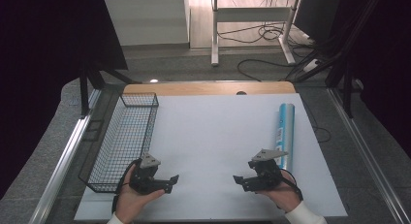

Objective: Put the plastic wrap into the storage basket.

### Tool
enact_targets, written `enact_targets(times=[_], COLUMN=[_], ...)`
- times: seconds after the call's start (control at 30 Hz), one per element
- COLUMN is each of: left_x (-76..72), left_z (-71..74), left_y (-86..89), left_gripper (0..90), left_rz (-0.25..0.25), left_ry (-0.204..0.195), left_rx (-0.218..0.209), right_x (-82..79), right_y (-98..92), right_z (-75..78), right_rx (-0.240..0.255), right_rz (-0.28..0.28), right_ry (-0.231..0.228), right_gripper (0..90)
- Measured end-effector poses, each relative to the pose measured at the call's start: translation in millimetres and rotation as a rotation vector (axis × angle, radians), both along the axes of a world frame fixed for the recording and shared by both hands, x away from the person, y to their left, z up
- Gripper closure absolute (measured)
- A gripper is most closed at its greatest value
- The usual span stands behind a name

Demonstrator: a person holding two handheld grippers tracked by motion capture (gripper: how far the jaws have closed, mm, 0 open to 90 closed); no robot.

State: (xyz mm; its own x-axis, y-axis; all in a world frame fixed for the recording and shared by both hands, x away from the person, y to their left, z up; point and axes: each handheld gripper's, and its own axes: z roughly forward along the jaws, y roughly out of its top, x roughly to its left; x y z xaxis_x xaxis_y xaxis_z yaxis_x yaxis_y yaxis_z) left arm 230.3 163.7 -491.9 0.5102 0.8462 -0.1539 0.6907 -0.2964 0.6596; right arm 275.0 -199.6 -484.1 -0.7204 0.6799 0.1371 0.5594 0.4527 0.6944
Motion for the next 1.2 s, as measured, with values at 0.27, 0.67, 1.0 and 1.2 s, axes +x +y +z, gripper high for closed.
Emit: enact_targets(times=[0.27,0.67,1.0,1.2], left_x=[-4.4,-8.3,-6.9,-7.4], left_z=[-1.2,0.3,-3.4,-2.1], left_y=[2.7,2.7,5.1,4.2], left_gripper=[12.6,14.8,14.6,14.6], left_rz=[0.008,-0.008,-0.001,0.002], left_ry=[-0.008,-0.039,-0.032,-0.039], left_rx=[0.01,0.005,0.008,0.009], right_x=[-0.4,-1.2,10.5,17.1], right_y=[6.0,14.4,16.9,21.3], right_z=[-2.1,2.1,8.8,17.8], right_rx=[-0.02,-0.037,-0.032,-0.031], right_rz=[0.001,0.008,-0.01,-0.014], right_ry=[-0.013,0.014,0.01,0.012], right_gripper=[20.4,23.6,23.6,23.4])
